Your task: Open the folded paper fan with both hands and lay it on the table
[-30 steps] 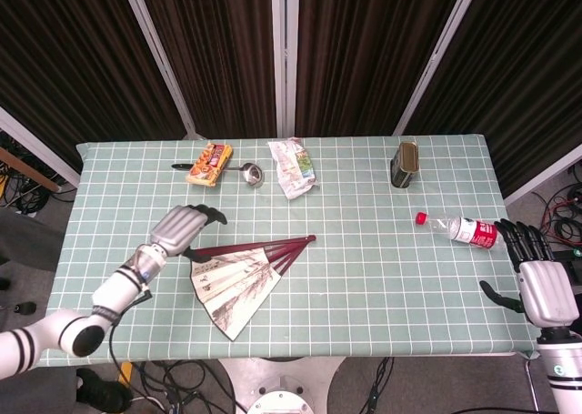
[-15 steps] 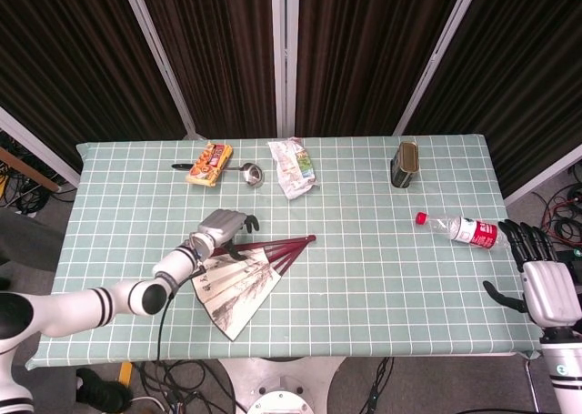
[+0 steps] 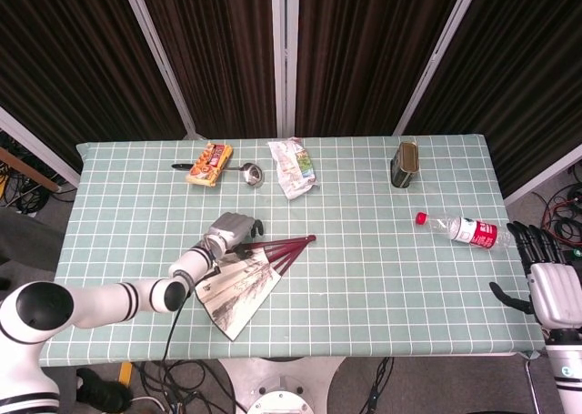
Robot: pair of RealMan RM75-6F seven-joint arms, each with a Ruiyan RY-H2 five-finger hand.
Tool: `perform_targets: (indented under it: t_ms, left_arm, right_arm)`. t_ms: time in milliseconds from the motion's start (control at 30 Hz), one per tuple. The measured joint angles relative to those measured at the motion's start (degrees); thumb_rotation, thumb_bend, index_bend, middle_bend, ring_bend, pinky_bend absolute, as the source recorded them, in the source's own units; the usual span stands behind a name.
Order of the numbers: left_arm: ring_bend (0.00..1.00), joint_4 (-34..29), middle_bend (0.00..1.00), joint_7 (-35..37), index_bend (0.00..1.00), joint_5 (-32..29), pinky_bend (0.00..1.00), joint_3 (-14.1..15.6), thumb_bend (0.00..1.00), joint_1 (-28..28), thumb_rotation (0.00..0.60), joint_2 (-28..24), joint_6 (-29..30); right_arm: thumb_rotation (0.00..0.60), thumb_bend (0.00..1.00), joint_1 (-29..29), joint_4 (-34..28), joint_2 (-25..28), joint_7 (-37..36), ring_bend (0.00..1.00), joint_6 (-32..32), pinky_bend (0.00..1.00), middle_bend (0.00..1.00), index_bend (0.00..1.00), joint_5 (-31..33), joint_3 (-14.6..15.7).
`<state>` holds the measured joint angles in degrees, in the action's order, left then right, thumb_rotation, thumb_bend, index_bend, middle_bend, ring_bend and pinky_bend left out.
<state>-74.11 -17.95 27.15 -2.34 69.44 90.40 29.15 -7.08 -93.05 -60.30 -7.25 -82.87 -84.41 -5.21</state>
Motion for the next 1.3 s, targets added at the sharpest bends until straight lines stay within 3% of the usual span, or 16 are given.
perform_targets:
  t_ms: [333,767,900,1033,1300]
  left_arm:
    - [0.38,1.62,0.38,0.32,0.33,1.17,0.48,1.40,0.32,0.07,0.600,2.68,2.24]
    - [0.48,3.52,0.49,0.72,0.44,3.14,0.55,1.95,0.32,-0.97,0.600,4.34,2.45]
    - [0.58,3.86,0.58,1.12,0.54,3.68,0.66,1.63,0.33,-1.47,0.600,4.55,3.22]
    - [0.66,3.01,0.65,1.73,0.61,4.99,0.75,1.23,0.33,-2.32,0.600,3.69,3.79]
    - [0.70,-4.68,0.69,4.30,0.64,10.11,0.80,-0.07,0.33,-5.41,0.600,-2.55,6.85]
  right_arm:
    - [0.600,0.13,0.00,0.74,-0.42,-0.54,0.00,0.57,0.00,0.06,0.00,1.04,-0.34]
    - [0.600,0.13,0.16,1.66,-1.00,-1.20,0.00,0.73,0.00,0.06,0.00,2.23,-0.93]
    - [0.600,0.13,0.39,1.57,-0.84,-1.21,0.00,0.25,0.00,0.06,0.00,2.07,-0.98]
    - [0.600,0.13,0.71,1.32,-0.70,-1.23,0.00,-0.49,0.00,0.06,0.00,1.73,-1.03]
    - [0.600,0.13,0.95,0.56,-0.08,-1.47,0.00,-1.12,0.00,0.06,0.00,0.84,-1.02]
